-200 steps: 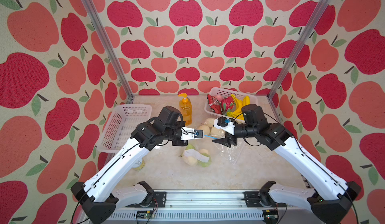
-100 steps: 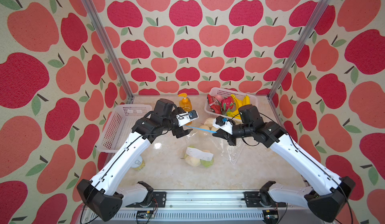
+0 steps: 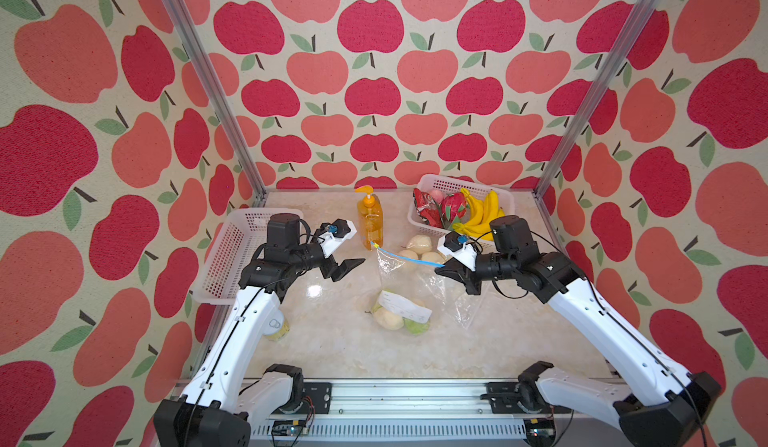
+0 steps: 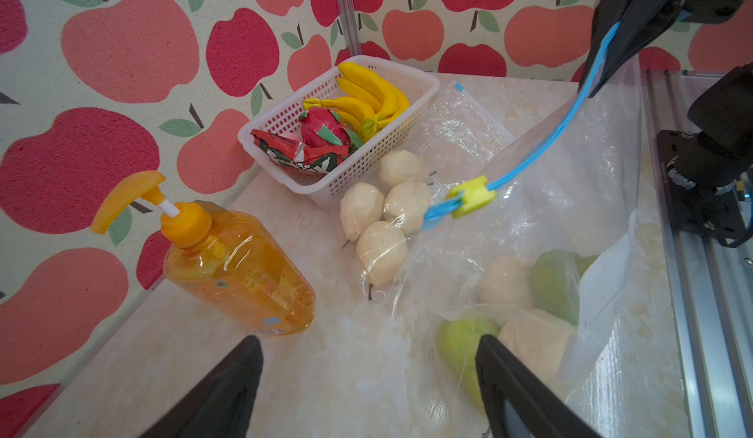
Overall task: Open the zip-top bag and take out the pear
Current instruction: Pick up the zipper food storage bag at the center of the board.
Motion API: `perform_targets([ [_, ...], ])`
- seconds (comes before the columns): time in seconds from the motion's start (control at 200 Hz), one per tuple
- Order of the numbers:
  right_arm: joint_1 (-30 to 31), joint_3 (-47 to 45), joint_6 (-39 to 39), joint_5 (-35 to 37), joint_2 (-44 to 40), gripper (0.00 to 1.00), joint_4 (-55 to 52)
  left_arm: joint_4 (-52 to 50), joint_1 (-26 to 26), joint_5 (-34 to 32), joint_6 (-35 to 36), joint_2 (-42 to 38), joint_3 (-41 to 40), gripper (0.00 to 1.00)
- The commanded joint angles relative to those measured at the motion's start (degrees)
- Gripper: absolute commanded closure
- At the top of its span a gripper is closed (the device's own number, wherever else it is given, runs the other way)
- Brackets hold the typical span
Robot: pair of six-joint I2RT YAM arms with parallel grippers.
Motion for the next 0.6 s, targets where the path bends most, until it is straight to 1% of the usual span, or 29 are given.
perform_targets([
  [0.0,-0.4,-1.2,1.2,-3.8,-2.0,1.00,0.4,7.0,0.3,12.0,-1.3,1.6,-1.8,0.20],
  [0.05,-0.3,-1.5,1.3,-5.0,-2.4,1.00,0.6,9.8,0.1,15.3,-2.7,2.3,-2.6,0.21],
  [0.12,-0.4,-1.6,1.7,-6.0,-2.4,1.00,0.8,9.8,-0.7,18.9,-1.8,2.5,-2.3,0.24],
  [0.195,-0.5,-1.3,1.7,-6.7,-1.9,1.00,0.6,8.9,-2.3,19.0,-0.5,3.0,-2.1,0.28],
  [0.255,-0.6,-1.1,1.4,-7.2,-1.5,1.00,0.2,9.1,-3.1,18.8,-1.0,3.9,-1.9,0.34],
  [0.315,-0.5,-0.9,1.3,-7.4,-1.5,1.00,0.1,9.4,-3.4,19.7,-1.4,5.2,-1.6,0.39],
  [0.345,-0.5,-1.0,1.1,-7.4,-1.5,1.00,0.0,9.6,-3.6,19.9,-1.5,5.8,-1.5,0.43],
  [0.405,-0.6,-1.0,1.0,-7.4,-1.6,1.00,0.1,9.4,-3.9,19.9,-1.6,6.9,-0.8,0.54],
  [0.435,-0.6,-1.0,0.9,-7.4,-1.6,1.00,0.1,9.1,-3.8,20.0,-1.8,7.3,-0.4,0.59],
  [0.455,-0.6,-1.0,0.8,-7.2,-1.7,1.00,0.0,9.0,-3.8,20.0,-1.9,7.6,-0.2,0.63],
  [0.485,-0.6,-0.8,0.8,-6.8,-1.6,1.00,0.0,9.0,-3.9,20.0,-2.2,8.0,0.1,0.73],
  [0.505,-0.6,-0.6,1.1,-6.4,-1.6,0.94,0.0,9.0,-4.0,20.0,-2.3,8.2,0.4,0.81],
  [0.525,-0.6,-0.2,1.6,-5.8,-1.5,0.83,0.2,8.9,-4.0,20.0,-2.4,8.4,0.6,0.89],
  [0.53,-0.6,-0.1,1.7,-5.7,-1.5,0.82,0.2,8.9,-4.1,20.0,-2.4,8.4,0.6,0.91],
  [0.54,-0.6,0.2,2.0,-5.4,-1.4,0.75,0.2,8.8,-4.1,20.1,-2.5,8.5,0.7,0.93],
  [0.57,-0.6,1.3,2.8,-4.9,-1.1,0.57,0.0,8.6,-4.3,20.0,-2.8,8.8,1.0,0.98],
  [0.595,-0.5,2.6,3.4,-4.4,-0.7,0.48,-0.2,8.5,-4.4,20.0,-3.0,9.0,1.1,1.00],
])
